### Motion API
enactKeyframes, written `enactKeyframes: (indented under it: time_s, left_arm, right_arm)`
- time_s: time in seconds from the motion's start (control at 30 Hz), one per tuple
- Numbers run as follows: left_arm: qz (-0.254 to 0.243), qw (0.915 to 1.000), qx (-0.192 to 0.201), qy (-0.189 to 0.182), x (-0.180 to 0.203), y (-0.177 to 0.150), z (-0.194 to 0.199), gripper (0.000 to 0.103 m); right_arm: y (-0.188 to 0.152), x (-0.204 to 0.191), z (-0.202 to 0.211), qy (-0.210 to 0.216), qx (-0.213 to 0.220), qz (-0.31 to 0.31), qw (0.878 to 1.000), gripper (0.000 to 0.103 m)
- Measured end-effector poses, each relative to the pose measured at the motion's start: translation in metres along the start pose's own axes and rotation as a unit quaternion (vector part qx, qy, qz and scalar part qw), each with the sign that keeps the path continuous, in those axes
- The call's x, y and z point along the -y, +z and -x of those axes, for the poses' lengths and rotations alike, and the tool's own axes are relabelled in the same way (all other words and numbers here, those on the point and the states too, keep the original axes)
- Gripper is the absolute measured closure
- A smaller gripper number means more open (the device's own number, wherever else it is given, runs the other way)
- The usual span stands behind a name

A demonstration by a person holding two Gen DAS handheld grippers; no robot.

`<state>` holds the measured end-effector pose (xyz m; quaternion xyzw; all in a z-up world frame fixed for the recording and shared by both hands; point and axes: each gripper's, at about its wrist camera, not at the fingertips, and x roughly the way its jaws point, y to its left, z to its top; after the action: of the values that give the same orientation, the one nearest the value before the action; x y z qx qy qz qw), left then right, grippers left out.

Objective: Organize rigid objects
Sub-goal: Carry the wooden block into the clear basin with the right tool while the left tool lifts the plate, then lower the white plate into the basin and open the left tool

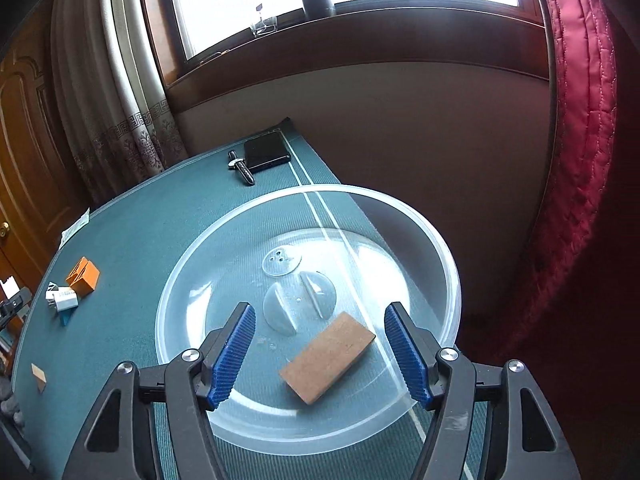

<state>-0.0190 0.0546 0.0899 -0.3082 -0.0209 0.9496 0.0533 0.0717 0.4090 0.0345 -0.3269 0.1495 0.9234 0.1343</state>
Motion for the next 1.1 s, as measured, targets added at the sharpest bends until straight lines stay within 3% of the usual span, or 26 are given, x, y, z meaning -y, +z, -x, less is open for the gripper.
enactKeyframes:
  time_s: [0.43,0.73,1.1]
  left_arm:
    - [-0.054,0.9959,-0.015,-0.071,0.072,0.000,-0.001,0.040]
    - [-0.130,0.9809,-0.027,-0.142,0.155,-0.012,-0.004,0.040]
    - [-0.167,0.9649,-0.049,-0.196,0.217,-0.018,-0.013,0.040]
  right_arm:
    - [0.003,0.011,0.002,-0.004,0.011,-0.011,1.000,0.032]
    - [0.006,0.022,0.008,-0.015,0.027,-0.021,0.999,0.032]
    - [0.008,0.039,0.010,-0.029,0.037,-0.044,0.998,0.032]
